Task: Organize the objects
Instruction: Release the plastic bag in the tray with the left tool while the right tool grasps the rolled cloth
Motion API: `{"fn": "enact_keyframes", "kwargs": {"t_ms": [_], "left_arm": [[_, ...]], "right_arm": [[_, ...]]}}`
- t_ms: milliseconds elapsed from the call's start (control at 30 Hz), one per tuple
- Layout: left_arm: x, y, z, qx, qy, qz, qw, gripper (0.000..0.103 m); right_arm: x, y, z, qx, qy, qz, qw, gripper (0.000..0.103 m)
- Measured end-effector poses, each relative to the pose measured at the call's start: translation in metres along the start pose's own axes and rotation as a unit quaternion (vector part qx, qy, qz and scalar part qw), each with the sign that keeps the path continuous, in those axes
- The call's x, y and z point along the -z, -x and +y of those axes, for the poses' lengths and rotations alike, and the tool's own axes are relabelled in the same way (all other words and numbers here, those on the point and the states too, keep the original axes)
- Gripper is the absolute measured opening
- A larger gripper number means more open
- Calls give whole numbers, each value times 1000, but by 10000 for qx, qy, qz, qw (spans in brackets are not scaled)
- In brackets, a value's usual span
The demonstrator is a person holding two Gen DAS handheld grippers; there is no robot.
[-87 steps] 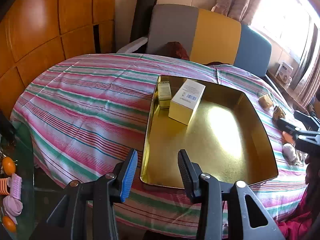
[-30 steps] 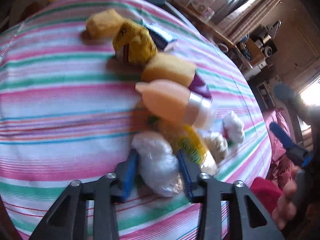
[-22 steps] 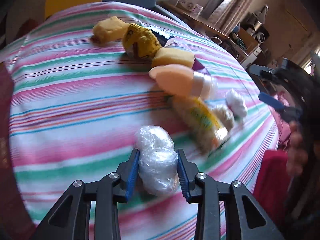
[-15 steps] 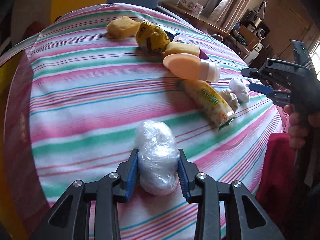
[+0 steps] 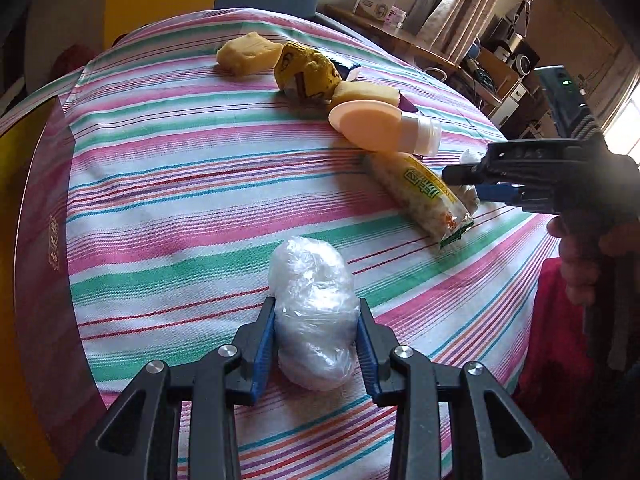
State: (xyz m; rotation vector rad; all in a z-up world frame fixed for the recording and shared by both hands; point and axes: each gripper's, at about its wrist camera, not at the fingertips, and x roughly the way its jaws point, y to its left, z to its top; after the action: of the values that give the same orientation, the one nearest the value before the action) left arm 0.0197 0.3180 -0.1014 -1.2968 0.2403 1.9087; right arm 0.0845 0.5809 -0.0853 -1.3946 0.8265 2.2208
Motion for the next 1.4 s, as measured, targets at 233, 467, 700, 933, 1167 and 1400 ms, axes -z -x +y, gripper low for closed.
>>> {"fn": "enact_keyframes", "kwargs": {"t_ms": [233,467,700,933,1167,1400], "left_arm": [[6,36,-2,147,-178,-348,9991,35],[22,122,48,-20,157,-994,9949,35],[52,179,164,-1218,1165,-1143,9791,35],[62,170,249,-2004,1707,-687,9623,36],[57,148,279,-2366,1732,-488,9548,42],[62,164,279,-2442,1778,-763,9502,52]], "right_arm": [[2,-11,2,360,250,121,9990,33],[4,-14,9,577,470,67,9972,32],[7,-12,16,799,676,1,9945,32],[8,-14,22,917,770,-37,9928,32],[8,-15,24,955,802,-54,9922,32],[8,-16,25,988,827,-48,9916,33]]}}
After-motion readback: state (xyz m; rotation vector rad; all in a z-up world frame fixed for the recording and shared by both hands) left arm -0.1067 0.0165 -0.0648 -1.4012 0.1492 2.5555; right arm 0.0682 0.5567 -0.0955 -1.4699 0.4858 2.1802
